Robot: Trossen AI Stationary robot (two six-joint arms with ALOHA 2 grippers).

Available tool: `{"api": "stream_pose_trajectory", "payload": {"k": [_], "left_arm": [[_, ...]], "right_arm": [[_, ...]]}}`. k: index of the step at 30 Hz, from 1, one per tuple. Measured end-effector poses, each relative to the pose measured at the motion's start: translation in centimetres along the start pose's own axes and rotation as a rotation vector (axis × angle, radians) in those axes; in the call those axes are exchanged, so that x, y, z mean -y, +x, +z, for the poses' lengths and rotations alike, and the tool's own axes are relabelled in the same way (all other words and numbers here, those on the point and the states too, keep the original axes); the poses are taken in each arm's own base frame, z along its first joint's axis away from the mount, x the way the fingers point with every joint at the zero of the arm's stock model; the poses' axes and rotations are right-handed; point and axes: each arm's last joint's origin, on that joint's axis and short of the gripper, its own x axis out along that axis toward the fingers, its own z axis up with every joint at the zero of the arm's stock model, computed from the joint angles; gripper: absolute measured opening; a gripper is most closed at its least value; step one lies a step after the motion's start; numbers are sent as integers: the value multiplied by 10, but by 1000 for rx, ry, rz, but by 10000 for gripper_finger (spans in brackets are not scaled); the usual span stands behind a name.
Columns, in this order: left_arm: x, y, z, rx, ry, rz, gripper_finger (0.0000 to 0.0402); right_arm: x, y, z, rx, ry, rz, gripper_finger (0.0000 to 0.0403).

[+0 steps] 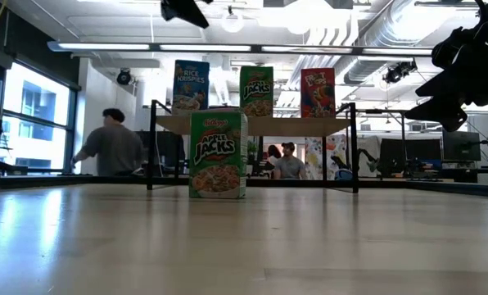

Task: Stack cereal on shelf
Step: Put the green cereal box on the shelf aligned with the other green cereal boxes

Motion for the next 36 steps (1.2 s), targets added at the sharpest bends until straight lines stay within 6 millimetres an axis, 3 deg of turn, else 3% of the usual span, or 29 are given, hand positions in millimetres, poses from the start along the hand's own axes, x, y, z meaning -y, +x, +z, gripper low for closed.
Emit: {"api": "stream_pose_trajectory", "payload": {"k": [12,28,36], "left_arm": [[-4,-34,-3,98,-240,17,273],[-3,-36,-3,100,-429,-8,273],[-4,-47,-5,131,-431,-22,273]], "right_arm": [[0,0,0,0,0,0,257],[0,0,0,1,-67,-1,257],[-4,0,8,90,89,31,257]]}}
